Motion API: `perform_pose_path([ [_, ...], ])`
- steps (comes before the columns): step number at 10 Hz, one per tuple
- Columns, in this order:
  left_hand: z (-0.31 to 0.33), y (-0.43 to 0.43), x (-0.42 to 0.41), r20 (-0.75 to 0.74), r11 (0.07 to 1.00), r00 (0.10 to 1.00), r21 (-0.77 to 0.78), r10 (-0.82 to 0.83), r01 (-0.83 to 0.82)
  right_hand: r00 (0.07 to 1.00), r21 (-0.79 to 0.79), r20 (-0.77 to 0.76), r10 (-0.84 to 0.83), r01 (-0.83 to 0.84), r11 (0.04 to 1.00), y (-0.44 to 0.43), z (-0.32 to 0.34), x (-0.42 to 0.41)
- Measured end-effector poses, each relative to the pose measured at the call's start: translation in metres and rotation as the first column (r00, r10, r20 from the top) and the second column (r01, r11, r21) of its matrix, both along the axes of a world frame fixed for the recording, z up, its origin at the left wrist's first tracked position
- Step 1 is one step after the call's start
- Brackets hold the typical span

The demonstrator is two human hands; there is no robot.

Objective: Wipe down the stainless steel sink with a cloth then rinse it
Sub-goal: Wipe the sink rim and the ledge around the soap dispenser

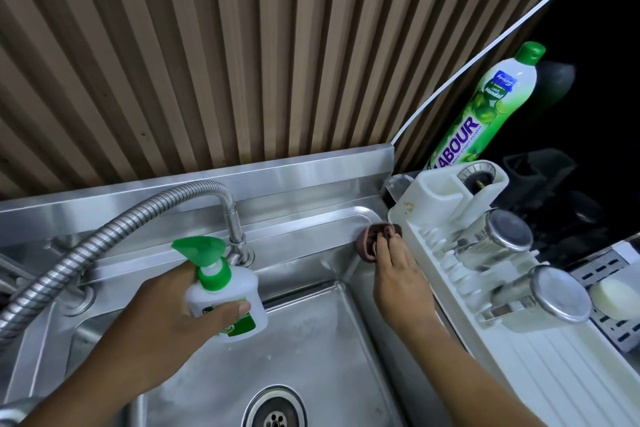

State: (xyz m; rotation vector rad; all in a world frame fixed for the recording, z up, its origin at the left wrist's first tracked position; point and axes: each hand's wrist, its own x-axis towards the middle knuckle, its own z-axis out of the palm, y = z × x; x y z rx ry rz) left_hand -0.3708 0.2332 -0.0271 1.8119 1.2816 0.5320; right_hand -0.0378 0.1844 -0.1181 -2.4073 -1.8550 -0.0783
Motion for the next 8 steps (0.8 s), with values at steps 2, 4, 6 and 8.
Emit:
perform_pose_path([
  [2,0.002,-0.002,0.005,-0.018,0.999,0.999,-0.020,0.040,-0.041,0.996,-0.027,0.036,-0.077,0.078,0.997,-0.021,-0.003,-0.011],
  [4,-0.001,-0.004,0.004,-0.004,0.997,0.998,-0.047,0.056,-0.056,1.000,-0.017,0.029,-0.011,0.012,1.000,0.044,0.000,-0.004],
  [6,0.001,-0.003,0.003,0.044,0.997,0.997,-0.053,0.062,-0.059,0.997,-0.110,0.033,-0.066,0.069,0.992,0.076,0.008,0.005],
  [8,0.003,0.000,0.003,-0.021,0.999,0.999,-0.018,0.033,-0.034,0.986,-0.251,0.157,-0.055,0.094,0.963,0.067,0.019,-0.013],
])
